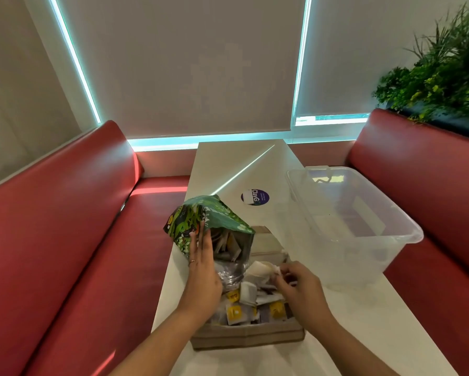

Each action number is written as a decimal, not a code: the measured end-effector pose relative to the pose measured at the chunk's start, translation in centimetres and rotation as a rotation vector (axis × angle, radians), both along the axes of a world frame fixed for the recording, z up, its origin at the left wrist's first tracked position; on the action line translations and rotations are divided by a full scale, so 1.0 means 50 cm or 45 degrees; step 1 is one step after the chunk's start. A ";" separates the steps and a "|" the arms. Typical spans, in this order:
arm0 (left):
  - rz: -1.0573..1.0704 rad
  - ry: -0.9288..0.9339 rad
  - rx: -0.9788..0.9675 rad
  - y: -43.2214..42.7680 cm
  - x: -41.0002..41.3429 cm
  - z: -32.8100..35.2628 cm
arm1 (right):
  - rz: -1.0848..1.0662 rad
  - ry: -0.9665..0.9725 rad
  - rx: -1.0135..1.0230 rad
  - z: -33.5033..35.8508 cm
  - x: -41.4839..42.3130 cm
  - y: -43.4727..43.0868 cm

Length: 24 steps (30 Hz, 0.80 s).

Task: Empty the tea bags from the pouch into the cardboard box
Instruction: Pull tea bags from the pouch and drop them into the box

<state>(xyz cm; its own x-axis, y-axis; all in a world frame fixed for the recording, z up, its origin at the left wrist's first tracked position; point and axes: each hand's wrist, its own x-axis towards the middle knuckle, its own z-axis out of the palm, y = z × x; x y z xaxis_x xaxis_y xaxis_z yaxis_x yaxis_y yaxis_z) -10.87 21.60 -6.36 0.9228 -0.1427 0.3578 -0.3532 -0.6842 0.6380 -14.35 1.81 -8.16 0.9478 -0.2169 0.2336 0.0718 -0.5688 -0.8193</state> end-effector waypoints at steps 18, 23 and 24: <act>0.030 -0.050 -0.006 0.036 -0.010 0.013 | 0.218 -0.178 -0.375 -0.002 -0.004 0.046; 0.014 -0.058 -0.040 0.013 -0.021 0.029 | 0.527 -0.369 -0.614 0.049 0.016 0.126; 0.015 -0.052 -0.054 0.005 -0.024 0.034 | 0.594 -0.377 -0.733 0.049 0.033 0.142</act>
